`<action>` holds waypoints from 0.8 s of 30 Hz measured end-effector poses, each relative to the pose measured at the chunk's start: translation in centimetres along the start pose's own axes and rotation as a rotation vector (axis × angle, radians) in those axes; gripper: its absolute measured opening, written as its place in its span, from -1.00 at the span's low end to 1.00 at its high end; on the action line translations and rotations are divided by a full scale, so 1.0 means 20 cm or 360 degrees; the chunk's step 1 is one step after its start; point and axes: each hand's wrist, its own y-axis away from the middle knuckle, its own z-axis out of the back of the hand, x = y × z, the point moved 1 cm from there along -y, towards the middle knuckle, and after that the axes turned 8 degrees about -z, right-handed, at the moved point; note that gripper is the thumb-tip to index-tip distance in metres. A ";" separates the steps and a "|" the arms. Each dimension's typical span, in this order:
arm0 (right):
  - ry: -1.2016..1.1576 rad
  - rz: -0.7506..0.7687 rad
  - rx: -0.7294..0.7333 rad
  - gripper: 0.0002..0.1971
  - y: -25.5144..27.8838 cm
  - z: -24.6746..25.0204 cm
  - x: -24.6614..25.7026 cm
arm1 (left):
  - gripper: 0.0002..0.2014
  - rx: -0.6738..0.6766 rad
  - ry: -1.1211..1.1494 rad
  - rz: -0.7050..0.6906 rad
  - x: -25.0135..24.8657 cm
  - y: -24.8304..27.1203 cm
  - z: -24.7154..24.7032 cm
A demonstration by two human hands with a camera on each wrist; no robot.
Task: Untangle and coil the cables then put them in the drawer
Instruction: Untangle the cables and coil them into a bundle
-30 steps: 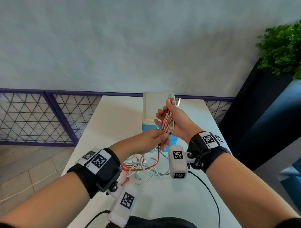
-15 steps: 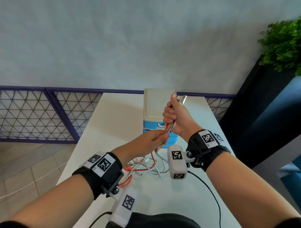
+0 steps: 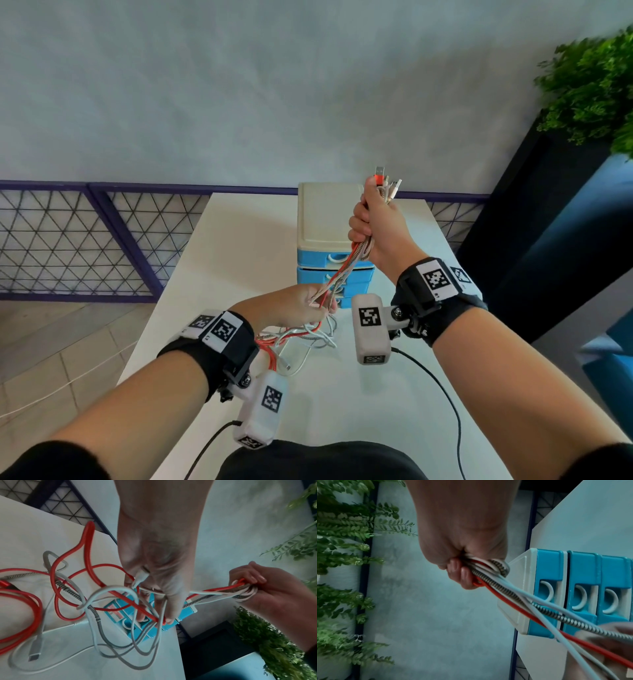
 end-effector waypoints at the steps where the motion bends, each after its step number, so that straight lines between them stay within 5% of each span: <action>1: 0.0010 0.0024 -0.0022 -0.57 0.00 0.00 0.00 | -0.78 0.0014 -0.0039 0.0027 0.02 0.01 0.00; 5: -0.0013 0.0105 -0.0066 -0.57 0.00 0.02 0.04 | -0.43 0.0037 -0.0258 0.0250 0.14 0.04 0.00; 11: 0.0044 0.0145 -0.0078 -0.57 -0.02 0.01 0.05 | -0.47 -0.0075 -0.0655 0.0512 0.29 0.05 -0.05; 14: 0.0031 0.0198 -0.0117 -0.57 -0.03 0.02 0.08 | -0.32 -0.0013 -0.0945 0.0626 0.38 0.10 -0.05; 18: -0.0048 0.0341 -0.0184 -0.56 -0.03 0.03 0.28 | -0.62 0.0227 -0.1121 0.0762 0.60 0.30 -0.07; 21: -0.0051 0.0347 -0.0156 -0.55 -0.04 0.04 0.36 | -0.84 0.0056 -0.1059 0.0674 0.64 0.34 -0.06; 24: -0.0010 0.0278 -0.0133 -0.55 -0.05 0.02 0.28 | -0.76 -0.0043 -0.0883 0.0497 0.57 0.26 0.00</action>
